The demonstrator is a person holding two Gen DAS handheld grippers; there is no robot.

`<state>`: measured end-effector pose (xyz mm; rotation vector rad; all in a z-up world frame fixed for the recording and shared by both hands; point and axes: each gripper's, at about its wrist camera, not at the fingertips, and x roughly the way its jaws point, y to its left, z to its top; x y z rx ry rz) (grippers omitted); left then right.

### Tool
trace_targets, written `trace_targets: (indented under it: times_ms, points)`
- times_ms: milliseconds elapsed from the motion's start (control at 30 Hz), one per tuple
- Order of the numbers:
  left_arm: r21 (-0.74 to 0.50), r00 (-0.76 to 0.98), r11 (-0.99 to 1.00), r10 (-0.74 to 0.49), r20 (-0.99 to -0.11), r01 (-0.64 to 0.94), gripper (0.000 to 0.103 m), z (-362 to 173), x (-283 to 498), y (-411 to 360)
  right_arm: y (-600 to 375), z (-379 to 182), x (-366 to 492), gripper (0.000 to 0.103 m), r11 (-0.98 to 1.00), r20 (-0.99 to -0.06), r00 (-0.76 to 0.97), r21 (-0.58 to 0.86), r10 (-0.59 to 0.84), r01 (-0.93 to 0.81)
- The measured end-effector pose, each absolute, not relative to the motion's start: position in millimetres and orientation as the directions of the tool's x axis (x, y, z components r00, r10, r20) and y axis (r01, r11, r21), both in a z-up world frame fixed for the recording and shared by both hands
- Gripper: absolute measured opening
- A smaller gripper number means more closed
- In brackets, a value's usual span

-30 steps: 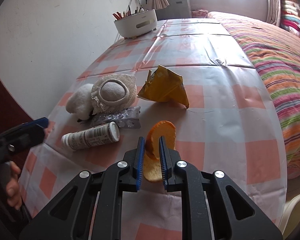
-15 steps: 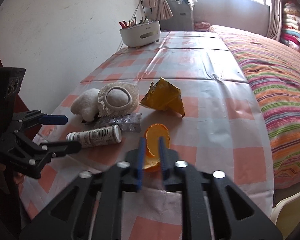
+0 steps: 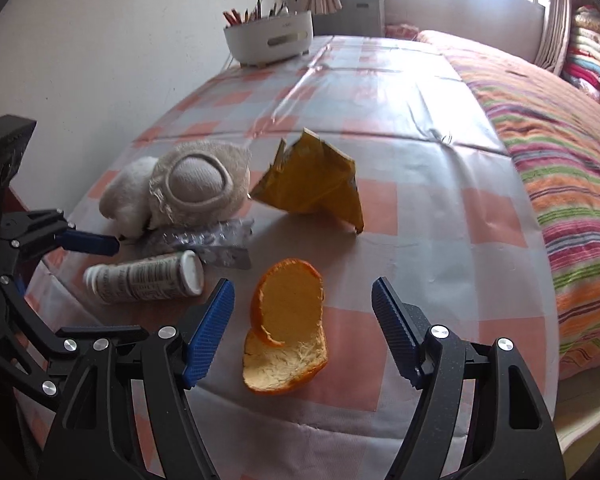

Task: Collect trash

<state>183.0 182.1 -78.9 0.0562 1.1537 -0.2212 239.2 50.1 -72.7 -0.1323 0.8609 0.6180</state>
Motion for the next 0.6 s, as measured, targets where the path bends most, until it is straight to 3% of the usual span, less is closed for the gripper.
trace_targets:
  times_ms: [67, 133, 433, 500, 600]
  points:
    - [-0.057, 0.371, 0.976, -0.134, -0.919, 0.212, 0.094, -82.8, 187.6, 180.1, 52.9, -77.5, 240.3, 0.045, 0.807, -0.756, 0.465, 0.14, 0.461, -0.573]
    - [-0.049, 0.362, 0.973, -0.131, -0.923, 0.227, 0.094, -85.2, 191.5, 176.5, 56.4, -78.8, 238.1, 0.034, 0.801, -0.762, 0.461, 0.124, 0.455, -0.585]
    - [0.005, 0.364, 0.966, -0.092, -0.927, 0.257, 0.092, -91.8, 189.1, 164.2, 42.4, -70.0, 232.3, 0.029, 0.808, -0.757, 0.472, 0.124, 0.452, -0.575]
    - [0.008, 0.376, 0.967, -0.091, -0.922, 0.253, 0.082, -89.7, 186.9, 164.6, 33.9, -68.0, 232.2, 0.03, 0.812, -0.747, 0.473, 0.149, 0.466, -0.565]
    - [0.006, 0.389, 0.972, -0.088, -0.917, 0.234, 0.044, -84.0, 184.5, 165.9, 28.7, -62.3, 228.4, 0.029, 0.809, -0.731, 0.477, 0.173, 0.487, -0.561]
